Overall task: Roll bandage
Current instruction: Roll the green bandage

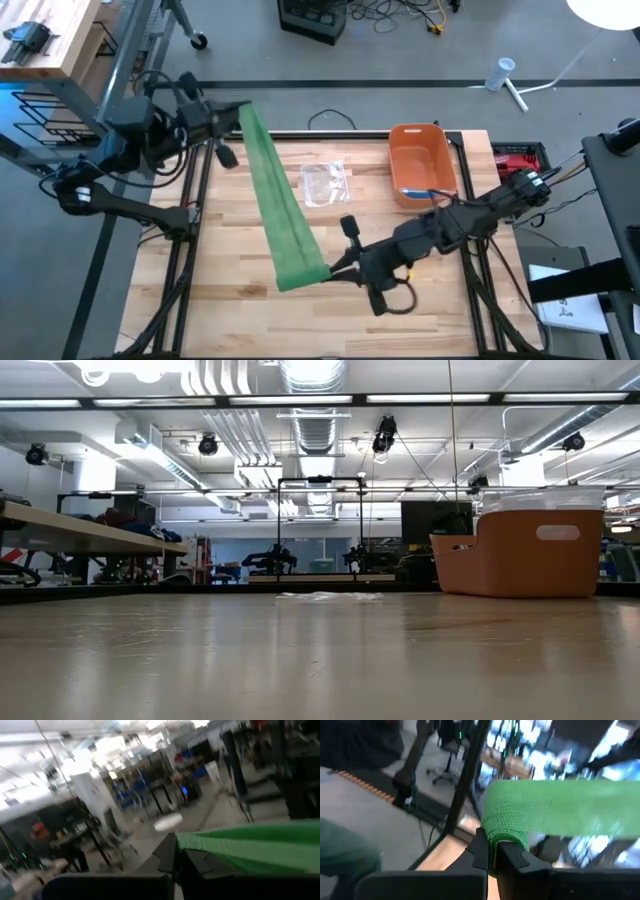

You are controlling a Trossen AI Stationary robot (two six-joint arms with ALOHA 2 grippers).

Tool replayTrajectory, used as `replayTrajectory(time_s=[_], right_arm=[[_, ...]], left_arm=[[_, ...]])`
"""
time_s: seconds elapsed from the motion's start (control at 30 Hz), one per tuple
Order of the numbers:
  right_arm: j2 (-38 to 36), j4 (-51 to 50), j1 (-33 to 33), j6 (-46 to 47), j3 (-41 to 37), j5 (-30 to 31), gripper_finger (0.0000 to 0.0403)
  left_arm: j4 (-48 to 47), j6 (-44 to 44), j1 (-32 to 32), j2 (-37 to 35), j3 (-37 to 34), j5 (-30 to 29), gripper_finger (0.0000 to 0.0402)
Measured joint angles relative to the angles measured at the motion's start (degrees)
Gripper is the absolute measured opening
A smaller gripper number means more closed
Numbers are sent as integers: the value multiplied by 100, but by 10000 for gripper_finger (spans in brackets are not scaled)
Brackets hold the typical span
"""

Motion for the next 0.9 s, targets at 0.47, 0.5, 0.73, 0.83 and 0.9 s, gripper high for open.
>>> replayTrajectory(time_s=[0.47,0.5,0.73,0.83,0.9], right_arm=[[-564,1183,-82,-881,-2,385,3],[-628,1139,-86,-880,-2,599,3],[-944,875,-219,-399,-2,1004,3],[-933,725,-277,-85,-2,1108,3],[-906,634,-308,12,-2,1220,3]], left_arm=[[-821,-1845,-303,173,-1176,2552,0],[-673,-1903,-372,163,-1400,2538,0],[1674,-2314,-866,205,-3008,2533,0],[2580,-2306,-995,237,-3424,2526,6],[2875,-2302,-1022,226,-3546,2509,16]])
